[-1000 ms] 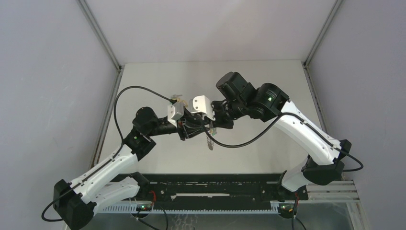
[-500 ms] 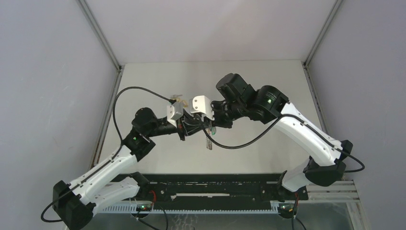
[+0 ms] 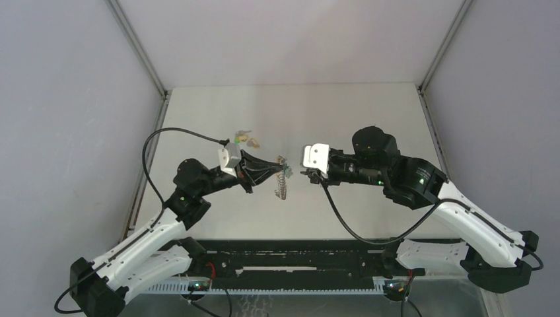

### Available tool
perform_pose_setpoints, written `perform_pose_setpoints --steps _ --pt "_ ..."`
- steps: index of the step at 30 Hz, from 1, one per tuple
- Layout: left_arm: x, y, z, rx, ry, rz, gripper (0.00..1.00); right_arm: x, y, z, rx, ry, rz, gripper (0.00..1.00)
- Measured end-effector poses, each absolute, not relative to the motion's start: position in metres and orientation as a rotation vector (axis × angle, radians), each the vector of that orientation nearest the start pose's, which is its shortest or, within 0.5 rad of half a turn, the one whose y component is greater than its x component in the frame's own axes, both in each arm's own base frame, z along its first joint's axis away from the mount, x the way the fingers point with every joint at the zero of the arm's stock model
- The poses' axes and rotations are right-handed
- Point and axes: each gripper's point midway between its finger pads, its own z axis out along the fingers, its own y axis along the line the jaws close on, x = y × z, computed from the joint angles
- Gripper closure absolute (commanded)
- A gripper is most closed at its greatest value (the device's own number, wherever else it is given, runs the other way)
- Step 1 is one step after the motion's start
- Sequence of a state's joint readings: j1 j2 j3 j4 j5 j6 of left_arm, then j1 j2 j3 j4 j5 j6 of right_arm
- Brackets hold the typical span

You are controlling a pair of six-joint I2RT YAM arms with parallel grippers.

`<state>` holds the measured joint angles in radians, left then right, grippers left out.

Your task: Put the keys on the keyring

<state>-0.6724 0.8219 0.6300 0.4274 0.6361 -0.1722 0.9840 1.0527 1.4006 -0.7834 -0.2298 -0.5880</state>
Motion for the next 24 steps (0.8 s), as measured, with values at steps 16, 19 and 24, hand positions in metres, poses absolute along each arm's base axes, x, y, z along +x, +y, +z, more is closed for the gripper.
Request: perform_pose_setpoints --steps 16,19,24 --pt "0.172 -0.275 0.349 0.84 1.096 -1.125 1.0 0.177 0.304 0.349 -1.421 1.294 0.545 0.7" --pt "0.173 -0.275 0.351 0.83 1.088 -1.118 1.0 0.176 0.304 0.348 -1.41 1.31 0.556 0.71" --pt "0.173 -0.275 0.353 0.827 1.08 -1.117 1.0 0.177 0.303 0.346 -1.397 1.328 0.566 0.78"
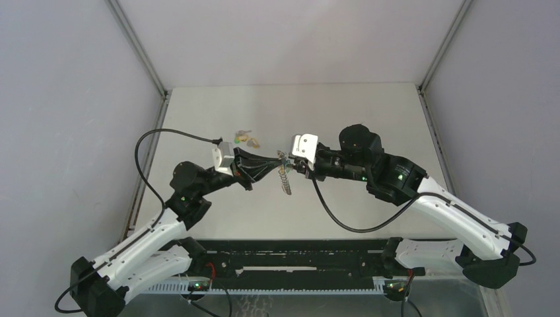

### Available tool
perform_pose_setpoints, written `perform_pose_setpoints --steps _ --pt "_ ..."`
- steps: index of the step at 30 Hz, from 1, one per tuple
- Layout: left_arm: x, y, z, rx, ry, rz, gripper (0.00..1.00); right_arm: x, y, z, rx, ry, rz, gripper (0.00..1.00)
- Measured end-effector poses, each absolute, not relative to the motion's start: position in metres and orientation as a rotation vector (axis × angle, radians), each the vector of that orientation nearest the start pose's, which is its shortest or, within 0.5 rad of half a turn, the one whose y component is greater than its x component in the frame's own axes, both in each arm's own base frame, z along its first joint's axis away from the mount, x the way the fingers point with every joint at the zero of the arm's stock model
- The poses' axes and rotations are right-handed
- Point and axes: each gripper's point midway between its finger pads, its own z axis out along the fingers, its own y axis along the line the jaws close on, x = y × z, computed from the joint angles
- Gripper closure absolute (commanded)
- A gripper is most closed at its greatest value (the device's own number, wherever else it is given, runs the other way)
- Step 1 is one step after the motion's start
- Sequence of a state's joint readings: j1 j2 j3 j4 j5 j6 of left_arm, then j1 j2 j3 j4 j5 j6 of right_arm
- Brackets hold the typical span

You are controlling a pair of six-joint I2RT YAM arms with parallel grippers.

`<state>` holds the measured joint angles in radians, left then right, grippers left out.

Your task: Put the keys on the keyring

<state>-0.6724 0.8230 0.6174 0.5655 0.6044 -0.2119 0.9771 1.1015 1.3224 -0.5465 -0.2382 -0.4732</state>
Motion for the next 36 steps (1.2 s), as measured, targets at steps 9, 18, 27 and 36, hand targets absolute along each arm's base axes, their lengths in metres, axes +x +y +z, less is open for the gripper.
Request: perform_pose_setpoints --steps 9,18,27,36 --pt "0.172 -0.274 0.358 0.816 1.065 -1.128 1.0 0.177 0.305 0.347 -1.383 1.333 0.582 1.0" --pt "0.172 -0.273 0.366 0.776 1.03 -1.147 1.0 0.174 0.311 0.346 -1.4 1.321 0.615 1.0" --pt "0.17 -0.275 0.369 0.756 1.002 -1.172 1.0 0.169 0.316 0.345 -1.408 1.315 0.628 0.92" --pt "0.171 -0.275 0.358 0.748 1.025 -1.178 1.0 0.173 0.283 0.354 -1.345 1.302 0.683 0.78"
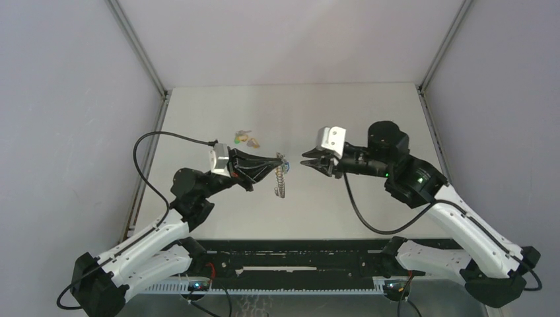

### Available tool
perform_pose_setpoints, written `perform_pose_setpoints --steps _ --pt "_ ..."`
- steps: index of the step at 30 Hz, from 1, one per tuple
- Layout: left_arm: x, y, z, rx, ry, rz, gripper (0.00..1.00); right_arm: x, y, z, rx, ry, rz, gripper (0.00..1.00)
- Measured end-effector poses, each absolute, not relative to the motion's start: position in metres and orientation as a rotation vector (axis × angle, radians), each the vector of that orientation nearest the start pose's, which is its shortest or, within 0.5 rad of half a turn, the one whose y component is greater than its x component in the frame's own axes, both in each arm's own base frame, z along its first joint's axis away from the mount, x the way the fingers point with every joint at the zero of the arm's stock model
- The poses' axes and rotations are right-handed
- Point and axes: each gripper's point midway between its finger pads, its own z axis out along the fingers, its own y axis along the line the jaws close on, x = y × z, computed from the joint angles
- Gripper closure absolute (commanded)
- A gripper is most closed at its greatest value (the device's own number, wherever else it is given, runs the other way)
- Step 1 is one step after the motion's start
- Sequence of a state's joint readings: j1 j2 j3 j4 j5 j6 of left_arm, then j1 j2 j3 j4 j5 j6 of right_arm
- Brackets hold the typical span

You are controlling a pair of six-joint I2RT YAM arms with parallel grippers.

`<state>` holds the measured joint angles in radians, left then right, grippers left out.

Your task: Put the keys on the keyring

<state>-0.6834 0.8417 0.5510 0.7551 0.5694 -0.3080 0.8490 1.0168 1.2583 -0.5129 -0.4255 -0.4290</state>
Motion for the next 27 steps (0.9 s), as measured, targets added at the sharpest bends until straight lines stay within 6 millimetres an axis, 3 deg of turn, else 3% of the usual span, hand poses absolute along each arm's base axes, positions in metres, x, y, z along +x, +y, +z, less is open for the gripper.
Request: perform_pose_setpoints --steps 5,14,27 --pt "0.167 -0.274 0.364 0.745 1.001 -1.2 1.0 0.173 0.268 0.372 -1.303 1.242 0.757 0.78" --pt "0.157 -0.277 0.371 0.767 0.958 -1.26 1.0 0.161 0.29 0.364 -1.39 1.184 0.946 0.77" --pt "0.149 -0.28 0.372 0.803 0.928 -1.301 1.0 0.16 0.304 0.363 -1.414 1.147 1.041 0.78"
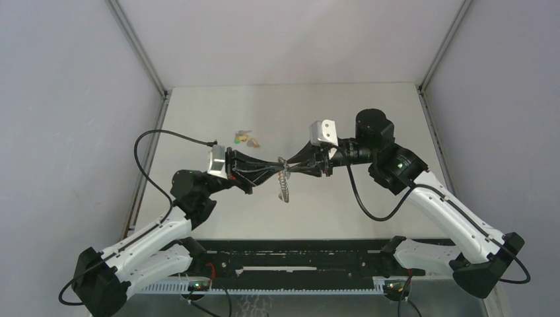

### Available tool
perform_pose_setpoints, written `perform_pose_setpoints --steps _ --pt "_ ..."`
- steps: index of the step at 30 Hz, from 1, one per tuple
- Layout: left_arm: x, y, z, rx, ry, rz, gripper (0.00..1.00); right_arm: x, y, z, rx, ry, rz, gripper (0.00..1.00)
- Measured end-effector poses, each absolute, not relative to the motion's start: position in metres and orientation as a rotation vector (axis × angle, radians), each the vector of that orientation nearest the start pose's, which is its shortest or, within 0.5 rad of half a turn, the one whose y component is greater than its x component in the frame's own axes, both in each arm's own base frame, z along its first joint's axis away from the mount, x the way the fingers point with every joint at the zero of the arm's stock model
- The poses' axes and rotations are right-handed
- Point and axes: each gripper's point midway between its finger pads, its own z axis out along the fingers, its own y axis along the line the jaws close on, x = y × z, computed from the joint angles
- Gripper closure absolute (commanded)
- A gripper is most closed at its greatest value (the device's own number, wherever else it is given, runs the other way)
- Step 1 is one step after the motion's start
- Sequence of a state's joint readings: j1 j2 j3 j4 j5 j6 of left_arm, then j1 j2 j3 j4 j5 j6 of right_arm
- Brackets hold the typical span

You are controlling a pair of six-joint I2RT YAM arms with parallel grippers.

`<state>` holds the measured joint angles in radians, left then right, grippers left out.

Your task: Put the keys on the keyring

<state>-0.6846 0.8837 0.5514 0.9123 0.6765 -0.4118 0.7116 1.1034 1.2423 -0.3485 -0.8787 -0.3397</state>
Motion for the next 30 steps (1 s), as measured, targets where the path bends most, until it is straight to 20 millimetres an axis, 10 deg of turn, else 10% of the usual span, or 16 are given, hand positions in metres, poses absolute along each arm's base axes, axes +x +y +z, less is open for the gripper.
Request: perform_pose_setpoints --steps 12,19,30 --pt "0.146 -0.28 0.373 0.814 0.918 -1.312 0.98 0.156 0.306 0.36 -1.431 1.145 1.083 1.0" --pt "0.149 -0.28 0.367 0.821 0.949 -1.288 0.69 0.161 0.301 0.352 -1.424 1.203 1.058 1.0" --pt "0.168 -0.274 0.332 0.858 1.153 -1.115 0.51 0.189 0.264 0.346 -1.475 1.541 0.727 1.0"
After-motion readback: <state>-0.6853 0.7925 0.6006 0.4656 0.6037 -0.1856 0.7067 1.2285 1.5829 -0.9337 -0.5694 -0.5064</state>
